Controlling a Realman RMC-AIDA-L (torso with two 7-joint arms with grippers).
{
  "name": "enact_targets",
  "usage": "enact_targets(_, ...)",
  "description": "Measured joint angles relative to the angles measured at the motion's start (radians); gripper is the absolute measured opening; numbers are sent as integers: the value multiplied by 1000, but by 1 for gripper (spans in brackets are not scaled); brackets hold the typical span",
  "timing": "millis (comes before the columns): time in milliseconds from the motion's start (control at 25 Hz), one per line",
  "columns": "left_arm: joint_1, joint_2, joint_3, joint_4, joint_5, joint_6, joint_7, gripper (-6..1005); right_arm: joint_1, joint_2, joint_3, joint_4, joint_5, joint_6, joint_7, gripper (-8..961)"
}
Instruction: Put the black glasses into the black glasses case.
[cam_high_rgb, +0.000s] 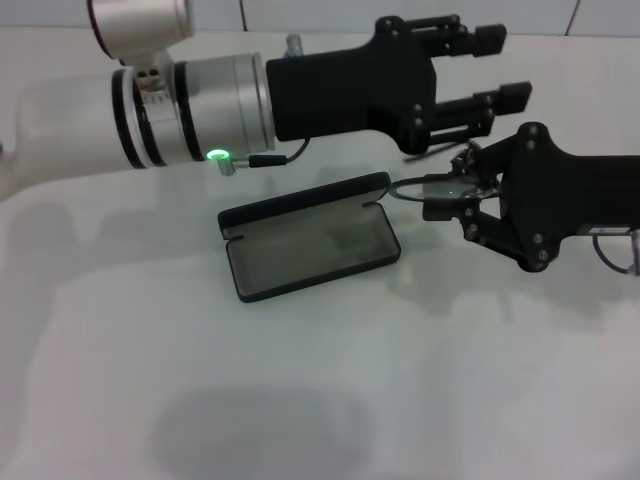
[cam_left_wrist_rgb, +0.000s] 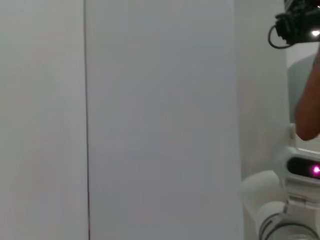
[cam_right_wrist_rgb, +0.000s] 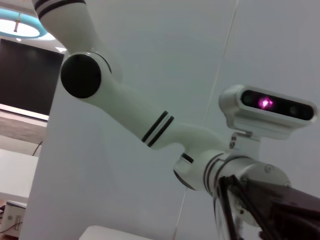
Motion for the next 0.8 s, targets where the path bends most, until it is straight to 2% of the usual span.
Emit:
enact_targets(360,-7,0,27,1,0,-1,0,572,-10,-4,-3,-5,-4,11,7,114)
enact_targets(520,20,2,-43,14,-12,-4,5,572,-16,-6,-7,-13,-45,29,8,116)
enact_targets(600,42,3,-101,27,-13,-1,6,572,-14,3,-9,-21,-82,66,8,117)
enact_targets(680,63,3,-147,36,-14,1,11,572,-11,23,-23,-53,-131,151,12,118)
enact_targets(760,82,3,-183,41,-16,1,21,572,-12,33,-79,-78,-134,230,26,119)
enact_targets(800,87,2,-190,41,-19,2,25,572,-12,35,-140,-92,-117,289,42,119)
